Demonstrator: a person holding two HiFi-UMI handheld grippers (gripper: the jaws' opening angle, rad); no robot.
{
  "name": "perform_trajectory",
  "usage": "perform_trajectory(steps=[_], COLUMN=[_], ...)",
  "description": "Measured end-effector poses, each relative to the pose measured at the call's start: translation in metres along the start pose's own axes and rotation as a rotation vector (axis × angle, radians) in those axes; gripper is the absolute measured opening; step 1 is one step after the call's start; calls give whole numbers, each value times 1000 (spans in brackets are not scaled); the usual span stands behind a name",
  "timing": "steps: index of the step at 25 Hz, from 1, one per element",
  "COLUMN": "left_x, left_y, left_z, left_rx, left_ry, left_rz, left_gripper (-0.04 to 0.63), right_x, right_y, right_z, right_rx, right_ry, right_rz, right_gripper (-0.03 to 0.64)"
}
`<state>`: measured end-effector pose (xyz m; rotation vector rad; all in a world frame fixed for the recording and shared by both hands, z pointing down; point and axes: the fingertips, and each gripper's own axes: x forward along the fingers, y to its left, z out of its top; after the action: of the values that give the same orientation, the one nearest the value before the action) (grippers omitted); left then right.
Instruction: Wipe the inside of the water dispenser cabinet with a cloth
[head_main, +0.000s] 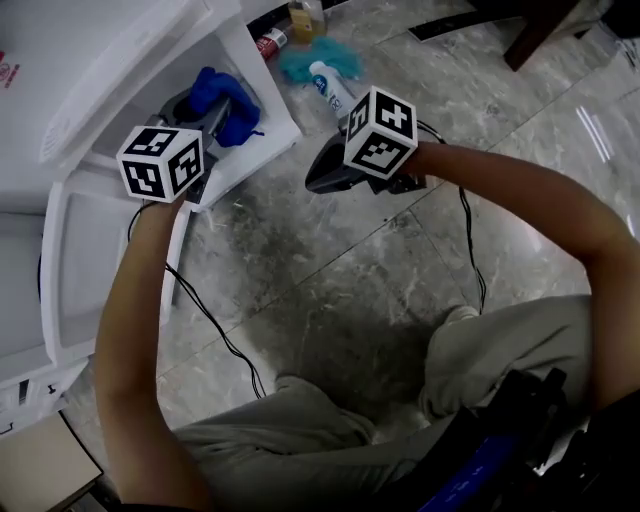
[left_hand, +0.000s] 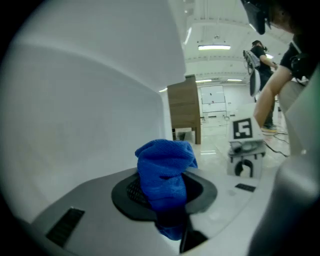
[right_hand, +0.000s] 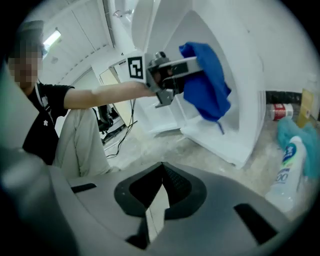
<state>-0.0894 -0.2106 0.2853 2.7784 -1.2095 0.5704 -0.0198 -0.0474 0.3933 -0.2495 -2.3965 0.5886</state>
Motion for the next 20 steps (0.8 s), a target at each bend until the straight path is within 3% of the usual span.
perform_trajectory(steps=[7,11,17,20], left_x=[-30,-37,-49,-53], left_y=[-78,-107,-132,-132], left_z=[-40,-81,-134,-139], left_rx=[124,126,170,166], left_ry=[162,252,418,432], left_rz=[-235,-296,-456,-475], left_gripper=[91,91,91,91], right_x=[-13,-11,-6,-2], right_y=[-12,-8,-3,-2], right_z=[27,23,14,14], right_rx=[-74,-96,-149,-168], right_ry=[-44,-27,39,67], right_rz=[-123,-136,-122,-109], right_gripper=[-2,-2,-2,-2])
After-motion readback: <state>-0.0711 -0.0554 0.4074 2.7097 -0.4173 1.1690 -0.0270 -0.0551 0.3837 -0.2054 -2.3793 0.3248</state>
